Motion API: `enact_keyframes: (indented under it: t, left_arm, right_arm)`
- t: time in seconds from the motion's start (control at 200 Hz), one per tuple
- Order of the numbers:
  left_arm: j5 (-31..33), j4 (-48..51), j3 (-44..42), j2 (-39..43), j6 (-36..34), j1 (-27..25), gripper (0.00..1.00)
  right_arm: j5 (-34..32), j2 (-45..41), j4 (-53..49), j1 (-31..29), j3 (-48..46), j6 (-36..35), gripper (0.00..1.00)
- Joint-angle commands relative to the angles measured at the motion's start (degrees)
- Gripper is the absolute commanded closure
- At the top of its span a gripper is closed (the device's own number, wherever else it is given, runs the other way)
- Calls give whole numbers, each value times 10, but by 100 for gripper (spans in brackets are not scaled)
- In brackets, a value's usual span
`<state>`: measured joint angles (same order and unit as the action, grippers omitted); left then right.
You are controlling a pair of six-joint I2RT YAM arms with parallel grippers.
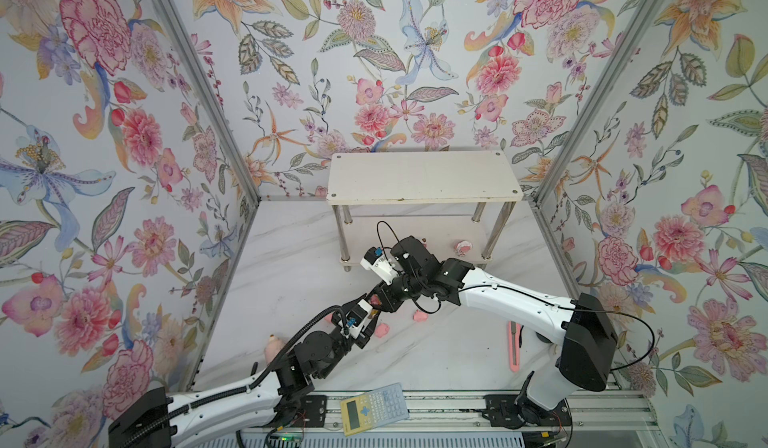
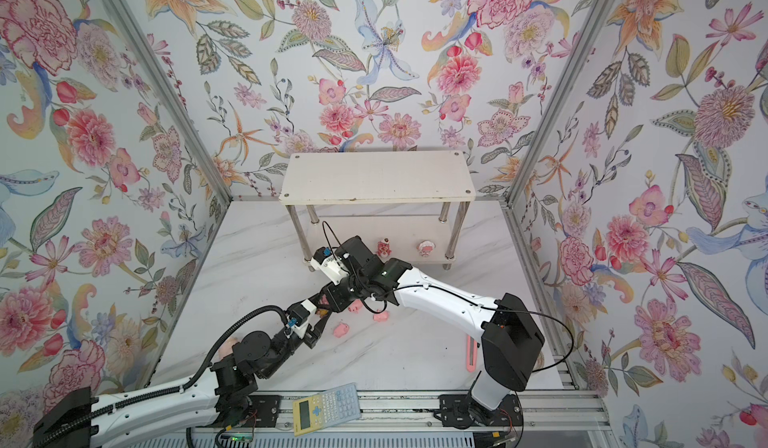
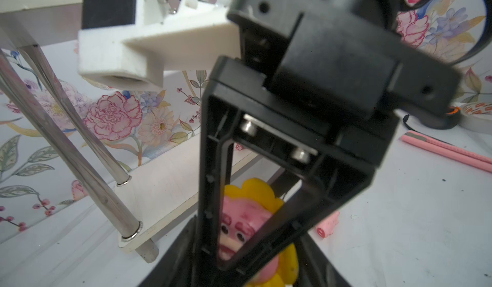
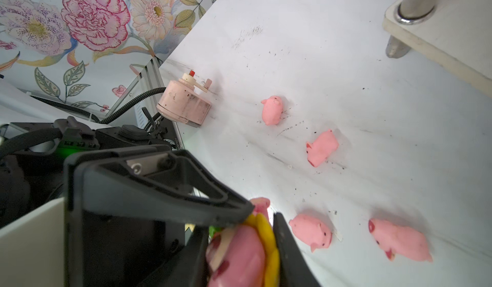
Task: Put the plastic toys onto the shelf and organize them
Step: 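Close the right gripper on the pig held by the left gripper, then open the left gripper and carry the pig toward the shelf with the right gripper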
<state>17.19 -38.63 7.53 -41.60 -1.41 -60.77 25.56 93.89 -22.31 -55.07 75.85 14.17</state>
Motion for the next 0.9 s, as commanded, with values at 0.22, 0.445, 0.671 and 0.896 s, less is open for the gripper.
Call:
enact_keyframes:
  t: [0.22, 0.445, 0.671, 0.896]
  left_arm:
    - [55, -49, 5, 37, -2, -6, 0]
    - [90, 26, -15, 132, 21, -6, 0]
    - [129, 107, -34, 236, 52, -6, 1]
    - [146, 138, -30, 248, 60, -4, 1]
  right_arm:
    - [-43, 52, -26, 20, 51, -122, 100]
    - [-66, 119, -41, 60, 113, -270, 100]
    - [-112, 180, -61, 77, 178, -430, 100]
    - [-134, 232, -92, 93, 254, -542, 100]
